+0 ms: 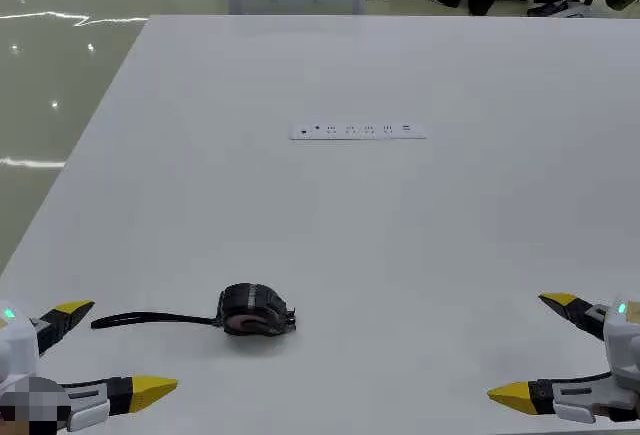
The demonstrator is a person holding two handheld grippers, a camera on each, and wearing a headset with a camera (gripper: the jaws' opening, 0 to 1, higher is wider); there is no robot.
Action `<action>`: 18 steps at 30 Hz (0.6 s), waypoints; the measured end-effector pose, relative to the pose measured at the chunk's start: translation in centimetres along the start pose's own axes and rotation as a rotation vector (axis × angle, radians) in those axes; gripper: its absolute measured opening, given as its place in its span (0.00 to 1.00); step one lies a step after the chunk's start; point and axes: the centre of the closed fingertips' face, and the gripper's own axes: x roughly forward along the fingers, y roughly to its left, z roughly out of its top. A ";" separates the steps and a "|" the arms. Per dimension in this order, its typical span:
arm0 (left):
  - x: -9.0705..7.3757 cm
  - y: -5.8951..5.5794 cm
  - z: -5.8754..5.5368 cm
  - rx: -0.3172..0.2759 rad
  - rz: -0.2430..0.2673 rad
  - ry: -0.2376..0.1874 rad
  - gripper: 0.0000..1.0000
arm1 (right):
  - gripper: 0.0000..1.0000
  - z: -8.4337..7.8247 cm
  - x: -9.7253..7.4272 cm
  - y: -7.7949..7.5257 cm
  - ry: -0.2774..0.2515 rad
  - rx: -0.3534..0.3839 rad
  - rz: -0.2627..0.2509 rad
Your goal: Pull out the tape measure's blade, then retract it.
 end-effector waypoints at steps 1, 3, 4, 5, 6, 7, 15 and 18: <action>0.1 -0.1 0.1 0.001 -0.004 0.000 1.00 | 0.99 0.0 -0.1 -0.1 0.000 -0.009 -0.001; 0.2 -0.3 0.3 0.010 -0.011 0.002 1.00 | 0.99 -0.1 -0.1 -0.2 -0.003 -0.008 -0.001; 0.2 -0.4 0.4 0.014 -0.012 0.004 1.00 | 0.99 0.0 -0.1 -0.2 -0.008 -0.007 0.002; 0.2 -0.4 0.4 0.016 -0.013 0.007 1.00 | 0.99 0.1 -0.1 -0.1 -0.014 -0.007 0.006; 0.3 -0.5 0.4 0.019 -0.014 0.010 1.00 | 0.99 0.1 -0.2 -0.1 -0.016 -0.009 0.006; 0.3 -0.5 0.5 0.022 -0.015 0.012 1.00 | 0.99 0.1 -0.2 -0.1 -0.015 -0.010 0.004; 0.3 -0.2 0.5 0.024 -0.014 0.018 1.00 | 0.99 0.1 -0.3 -0.1 -0.003 -0.012 -0.003; 0.3 0.0 0.5 0.013 -0.006 0.017 1.00 | 0.98 0.0 -0.3 -0.2 -0.002 -0.008 -0.002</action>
